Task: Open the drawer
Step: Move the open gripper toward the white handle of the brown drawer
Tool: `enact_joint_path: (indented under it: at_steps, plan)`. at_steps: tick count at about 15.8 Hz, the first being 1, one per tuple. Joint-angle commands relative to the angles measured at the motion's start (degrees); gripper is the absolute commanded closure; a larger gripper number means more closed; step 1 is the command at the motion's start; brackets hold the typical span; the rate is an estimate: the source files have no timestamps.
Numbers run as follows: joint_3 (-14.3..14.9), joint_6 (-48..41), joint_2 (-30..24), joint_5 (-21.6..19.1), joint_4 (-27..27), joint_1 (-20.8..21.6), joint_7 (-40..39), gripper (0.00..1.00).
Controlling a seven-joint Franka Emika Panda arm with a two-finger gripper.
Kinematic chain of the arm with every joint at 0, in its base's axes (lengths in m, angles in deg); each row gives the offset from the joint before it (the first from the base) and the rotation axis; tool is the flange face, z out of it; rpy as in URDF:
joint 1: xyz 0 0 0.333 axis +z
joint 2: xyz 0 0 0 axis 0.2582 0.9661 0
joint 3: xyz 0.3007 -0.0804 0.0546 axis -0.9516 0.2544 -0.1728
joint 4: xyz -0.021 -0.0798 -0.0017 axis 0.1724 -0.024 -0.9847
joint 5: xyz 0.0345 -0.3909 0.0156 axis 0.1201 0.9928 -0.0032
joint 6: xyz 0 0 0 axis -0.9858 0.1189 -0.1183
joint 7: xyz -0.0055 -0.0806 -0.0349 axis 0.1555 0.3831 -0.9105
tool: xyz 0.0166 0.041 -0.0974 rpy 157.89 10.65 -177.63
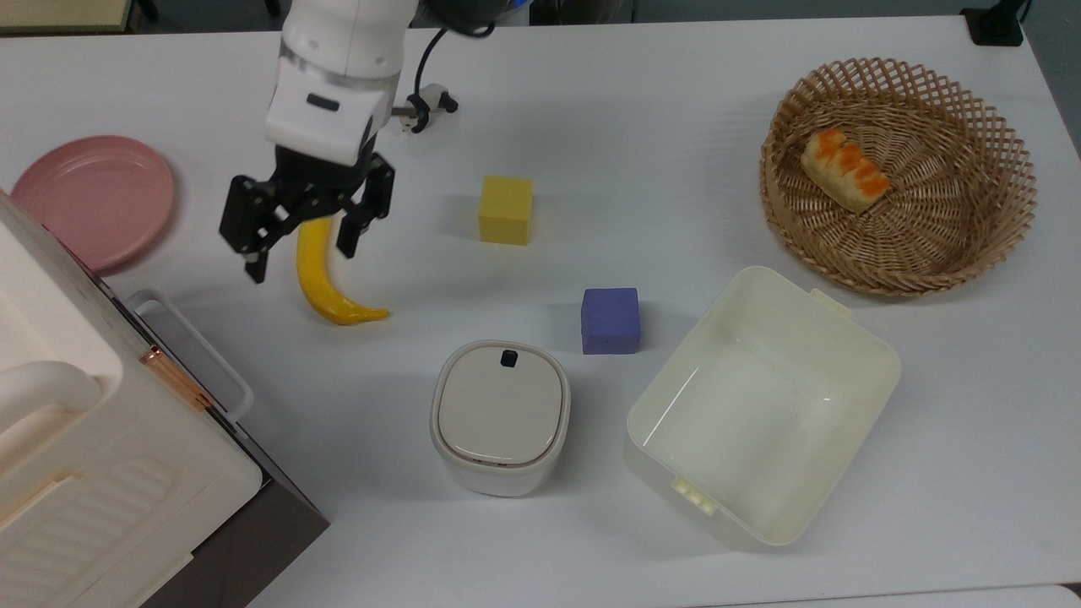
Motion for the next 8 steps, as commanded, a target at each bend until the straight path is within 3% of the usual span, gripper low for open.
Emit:
enact_joint_path:
  at_steps: [1, 4, 8]
  plan:
    - [2.3, 7.8, 3.5, 5.1, 0.7, 0.2, 5.2, 0.03]
    - [5.0, 12.6, 6.8, 8.1, 0.6, 0.2, 7.4, 0.07]
    - [8.8, 20.4, 10.5, 9.0, -0.1, 0.2, 7.5, 0.08]
